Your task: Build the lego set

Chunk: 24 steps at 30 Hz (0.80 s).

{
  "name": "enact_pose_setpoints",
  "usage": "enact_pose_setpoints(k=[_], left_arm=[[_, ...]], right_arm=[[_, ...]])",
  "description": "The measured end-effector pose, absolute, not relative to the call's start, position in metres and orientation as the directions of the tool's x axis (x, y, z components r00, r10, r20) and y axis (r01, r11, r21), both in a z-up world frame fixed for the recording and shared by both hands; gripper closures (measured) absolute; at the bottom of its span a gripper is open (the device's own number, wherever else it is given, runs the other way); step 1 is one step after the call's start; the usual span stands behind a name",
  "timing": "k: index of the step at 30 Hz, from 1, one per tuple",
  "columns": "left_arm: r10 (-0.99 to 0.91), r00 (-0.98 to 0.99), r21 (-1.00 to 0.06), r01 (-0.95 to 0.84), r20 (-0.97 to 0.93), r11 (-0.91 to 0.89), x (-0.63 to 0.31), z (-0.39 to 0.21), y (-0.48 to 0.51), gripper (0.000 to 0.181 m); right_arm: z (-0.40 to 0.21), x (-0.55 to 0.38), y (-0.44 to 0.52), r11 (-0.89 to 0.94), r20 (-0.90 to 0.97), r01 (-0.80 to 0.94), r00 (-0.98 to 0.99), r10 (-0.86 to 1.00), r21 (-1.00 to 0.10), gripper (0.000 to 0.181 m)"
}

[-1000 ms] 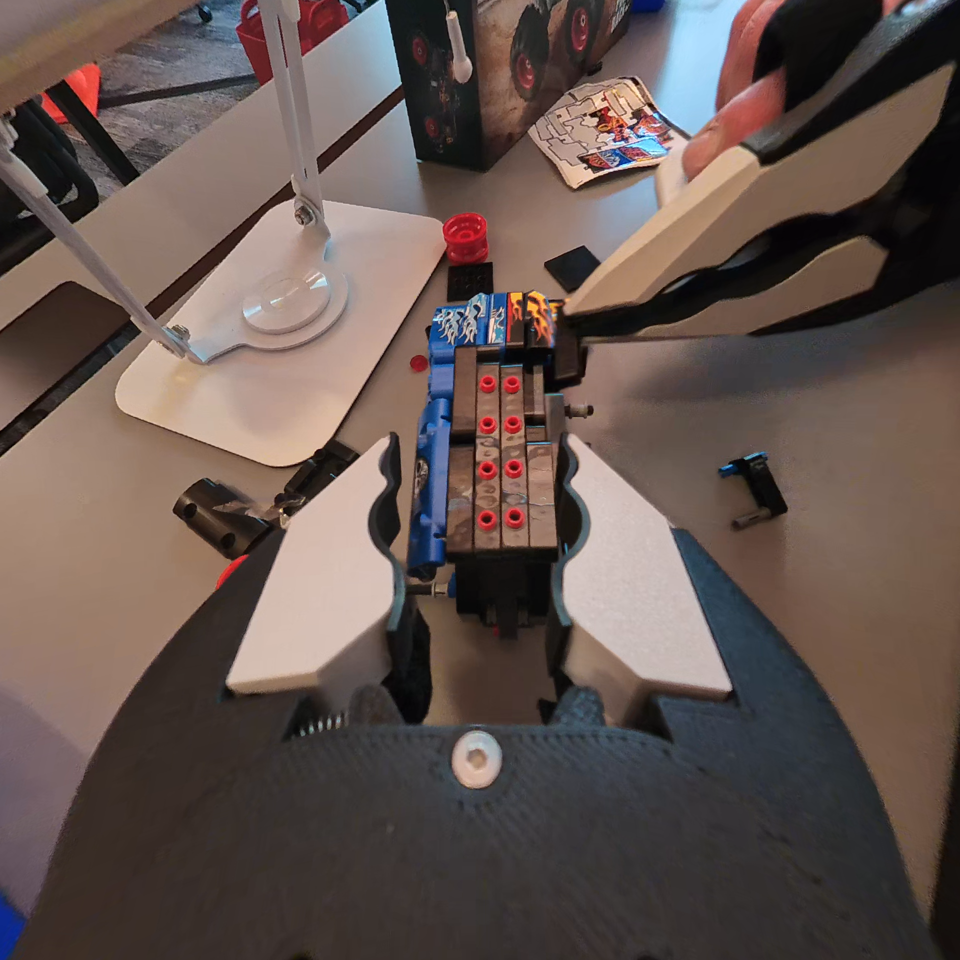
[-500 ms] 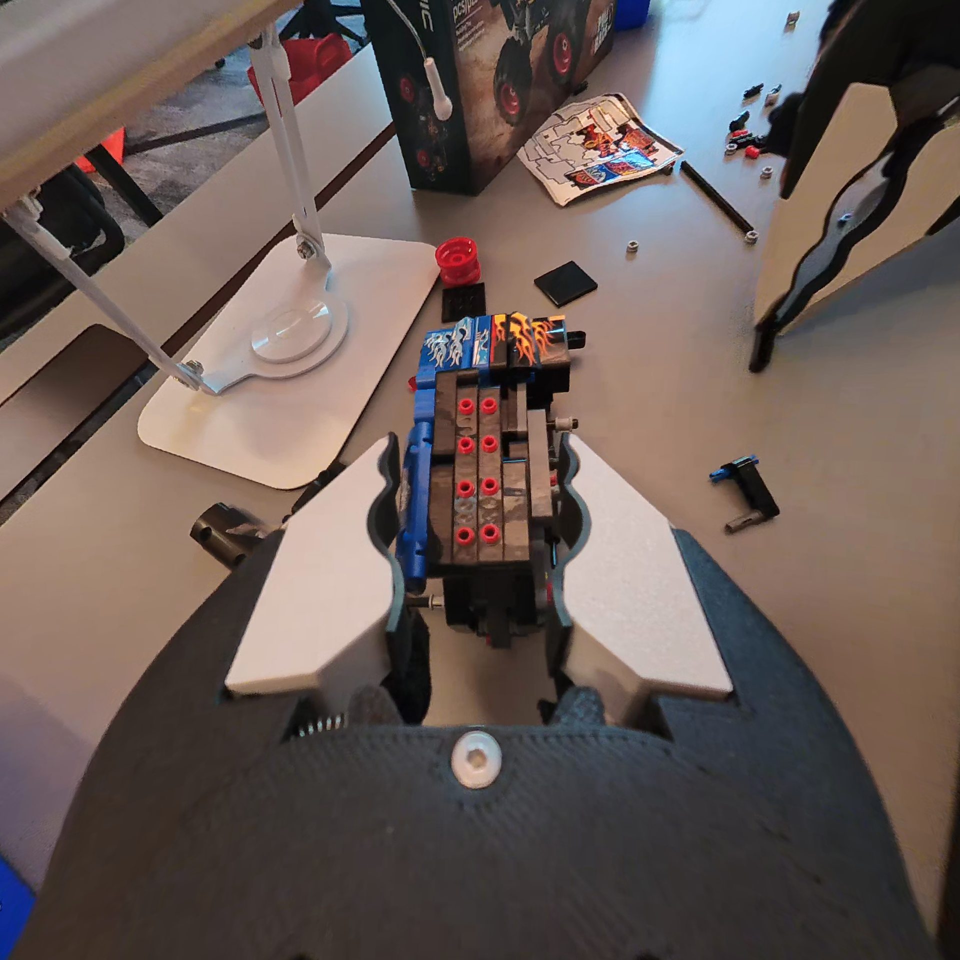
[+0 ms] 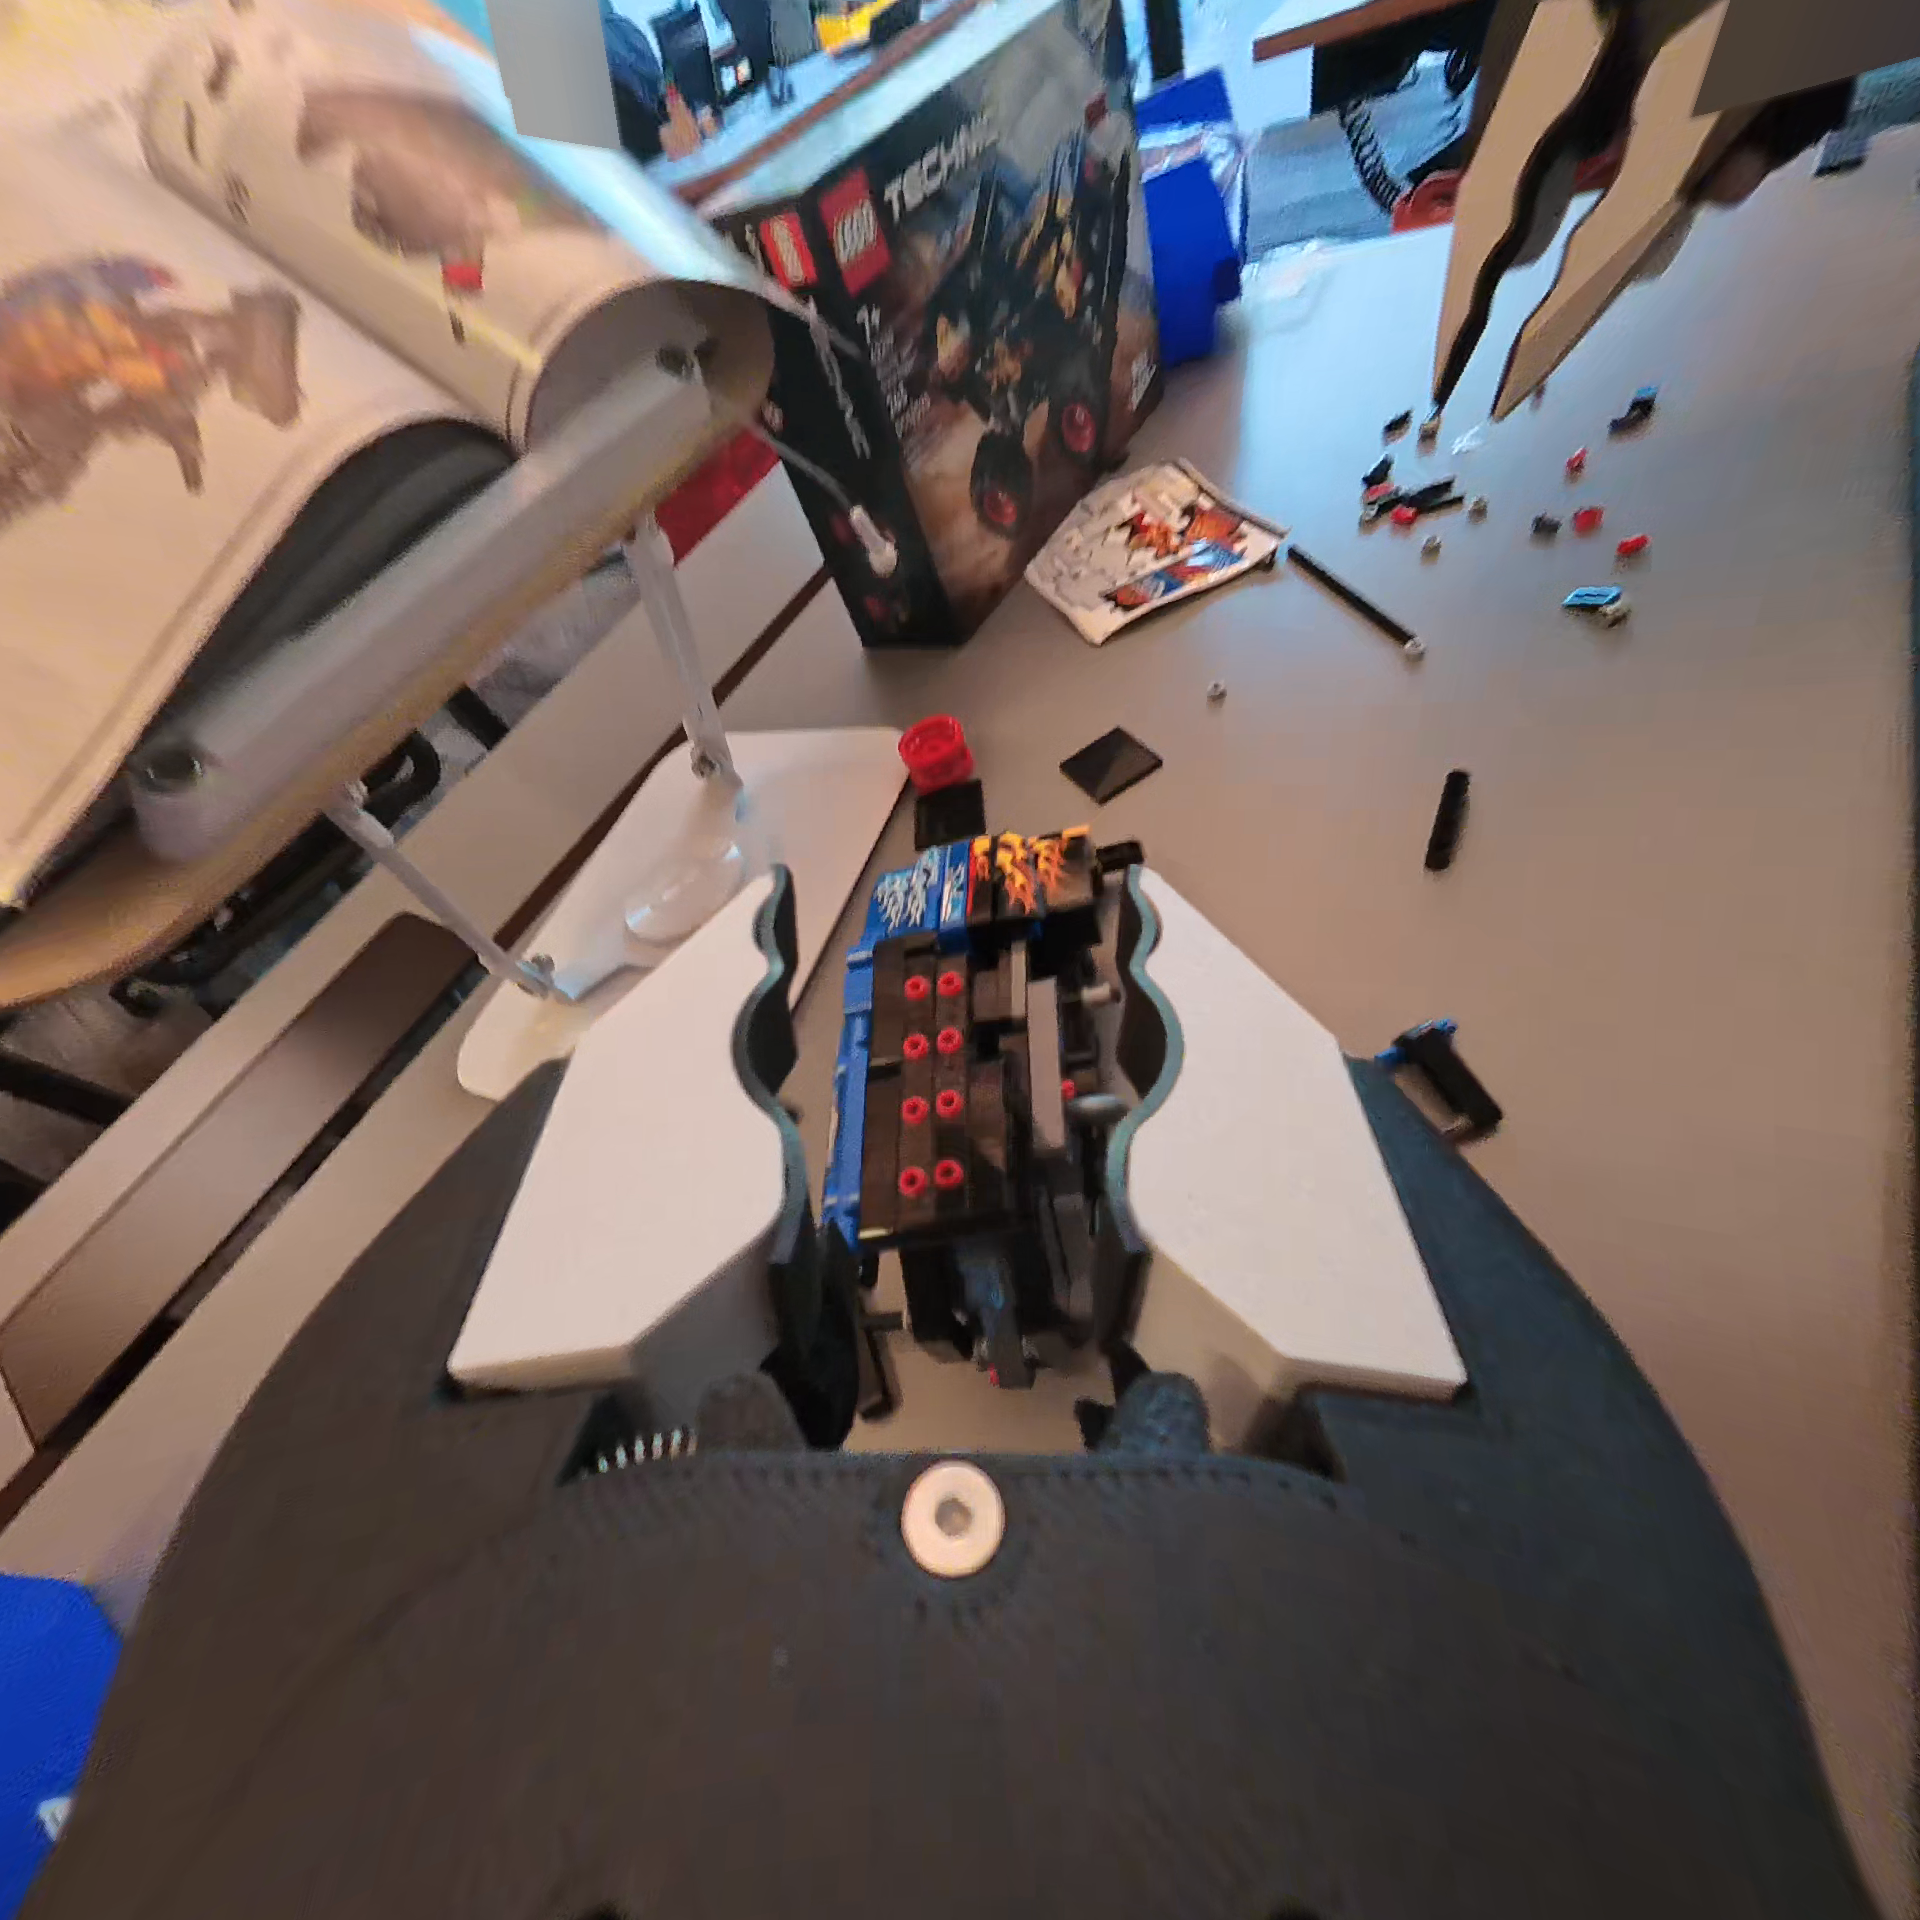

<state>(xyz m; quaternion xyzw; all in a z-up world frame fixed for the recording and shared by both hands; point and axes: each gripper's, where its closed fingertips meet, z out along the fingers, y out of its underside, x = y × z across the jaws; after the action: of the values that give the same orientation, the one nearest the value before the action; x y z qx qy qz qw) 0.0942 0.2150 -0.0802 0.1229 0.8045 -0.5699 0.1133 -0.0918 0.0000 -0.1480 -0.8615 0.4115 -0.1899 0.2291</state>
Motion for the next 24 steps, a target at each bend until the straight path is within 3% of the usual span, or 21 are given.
enact_pose_setpoints(k=[5, 12, 19, 24], left_arm=[[0.11, -0.915, -0.872, 0.404, -0.389, 0.275, 0.071, -0.066, 0.211, 0.124], [0.221, -0.862, -0.797, 0.507, -0.457, 0.329, 0.041, -0.09, 0.195, 0.125], [0.302, -0.831, -0.757, 0.552, -0.466, 0.35, 0.018, -0.105, 0.183, 0.126], [0.341, -0.816, -0.736, 0.572, -0.466, 0.363, 0.008, -0.115, 0.177, 0.126]], right_arm=[[-0.175, -0.123, -0.05, -0.482, 0.144, -0.719, 0.479, -0.866, -0.501, 0.163], [-0.188, -0.177, -0.073, -0.391, 0.05, -0.777, 0.424, -0.904, -0.493, 0.158], [-0.187, -0.164, -0.104, -0.301, 0.095, -0.766, 0.303, -0.948, -0.568, 0.161], [-0.201, -0.15, -0.125, -0.339, 0.153, -0.779, 0.305, -0.94, -0.527, 0.162]])
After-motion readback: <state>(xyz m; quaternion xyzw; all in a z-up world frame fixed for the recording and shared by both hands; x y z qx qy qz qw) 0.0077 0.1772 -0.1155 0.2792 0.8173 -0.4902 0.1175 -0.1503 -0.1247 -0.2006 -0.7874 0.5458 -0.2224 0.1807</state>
